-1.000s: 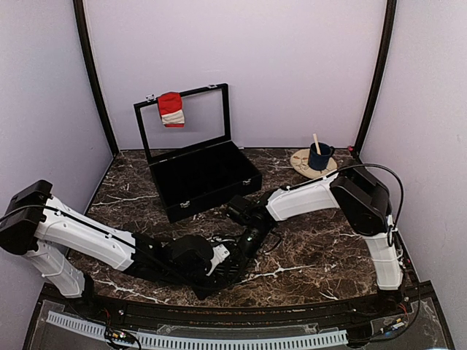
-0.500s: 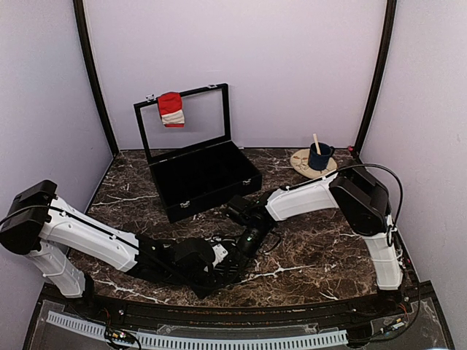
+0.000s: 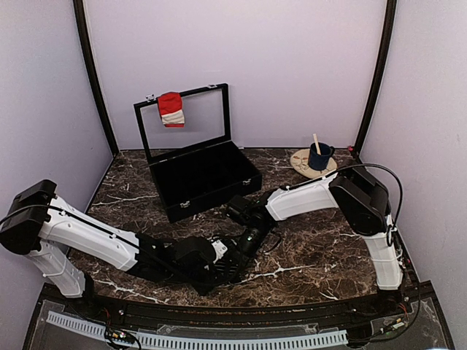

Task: Roll the socks
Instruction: Roll the sock at the corner of the board.

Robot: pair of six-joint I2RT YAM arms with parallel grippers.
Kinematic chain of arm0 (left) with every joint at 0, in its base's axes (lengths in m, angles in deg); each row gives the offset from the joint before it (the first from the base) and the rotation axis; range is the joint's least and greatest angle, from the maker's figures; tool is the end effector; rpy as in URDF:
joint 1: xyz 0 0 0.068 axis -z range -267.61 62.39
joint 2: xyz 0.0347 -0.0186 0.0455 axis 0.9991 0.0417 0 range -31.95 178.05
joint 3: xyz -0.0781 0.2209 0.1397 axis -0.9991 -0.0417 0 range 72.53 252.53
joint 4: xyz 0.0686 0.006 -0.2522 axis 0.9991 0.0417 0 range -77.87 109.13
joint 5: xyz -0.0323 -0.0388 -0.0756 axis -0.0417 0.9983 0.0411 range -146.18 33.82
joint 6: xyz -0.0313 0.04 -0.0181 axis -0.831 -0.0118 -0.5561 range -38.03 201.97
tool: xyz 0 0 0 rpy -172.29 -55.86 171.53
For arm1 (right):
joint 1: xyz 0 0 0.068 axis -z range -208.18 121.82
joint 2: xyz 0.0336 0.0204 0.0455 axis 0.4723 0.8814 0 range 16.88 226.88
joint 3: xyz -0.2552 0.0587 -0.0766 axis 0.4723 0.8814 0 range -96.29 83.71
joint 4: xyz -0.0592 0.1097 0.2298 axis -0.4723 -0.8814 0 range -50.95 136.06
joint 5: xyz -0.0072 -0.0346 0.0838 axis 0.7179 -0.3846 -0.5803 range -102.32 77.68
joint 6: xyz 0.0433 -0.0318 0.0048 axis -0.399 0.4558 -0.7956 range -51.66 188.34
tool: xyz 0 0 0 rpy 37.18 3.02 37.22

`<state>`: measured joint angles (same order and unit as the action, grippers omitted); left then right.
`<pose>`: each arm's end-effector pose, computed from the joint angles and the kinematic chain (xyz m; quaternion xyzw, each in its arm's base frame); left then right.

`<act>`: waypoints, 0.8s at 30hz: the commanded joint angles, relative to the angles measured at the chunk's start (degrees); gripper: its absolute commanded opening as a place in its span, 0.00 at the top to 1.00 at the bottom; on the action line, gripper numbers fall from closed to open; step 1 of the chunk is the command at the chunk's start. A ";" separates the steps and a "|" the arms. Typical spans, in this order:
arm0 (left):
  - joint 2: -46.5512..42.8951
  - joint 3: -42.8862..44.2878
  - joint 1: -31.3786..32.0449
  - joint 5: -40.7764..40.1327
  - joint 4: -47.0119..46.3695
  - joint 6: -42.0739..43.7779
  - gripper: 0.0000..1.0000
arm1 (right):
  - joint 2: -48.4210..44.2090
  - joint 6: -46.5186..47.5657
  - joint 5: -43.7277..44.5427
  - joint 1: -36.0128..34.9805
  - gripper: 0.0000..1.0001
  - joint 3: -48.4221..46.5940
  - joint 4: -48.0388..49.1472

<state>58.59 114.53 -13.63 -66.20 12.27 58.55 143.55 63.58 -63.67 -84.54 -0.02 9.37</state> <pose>0.0892 -0.2883 0.1517 0.3702 0.8560 -0.2101 0.2933 0.2070 0.3610 0.1075 0.4259 -0.7911 -0.4130 0.1492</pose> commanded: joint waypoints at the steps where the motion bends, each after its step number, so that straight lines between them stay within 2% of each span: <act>1: -0.78 1.42 -0.62 -2.12 1.26 -1.22 0.86 | 1.30 0.96 0.28 0.35 1.00 -0.59 -1.08; 18: 3.35 1.18 -1.29 0.94 2.58 -5.91 0.88 | 1.52 0.50 1.17 0.50 1.00 -0.92 -1.22; 24: 4.39 0.79 -1.29 1.38 3.53 -7.82 0.90 | 1.08 -0.28 2.41 1.02 0.91 -0.84 -1.05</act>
<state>61.26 115.52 -14.70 -66.11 12.42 52.89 143.74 63.34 -63.74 -84.41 -0.08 9.08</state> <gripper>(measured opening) 0.106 0.061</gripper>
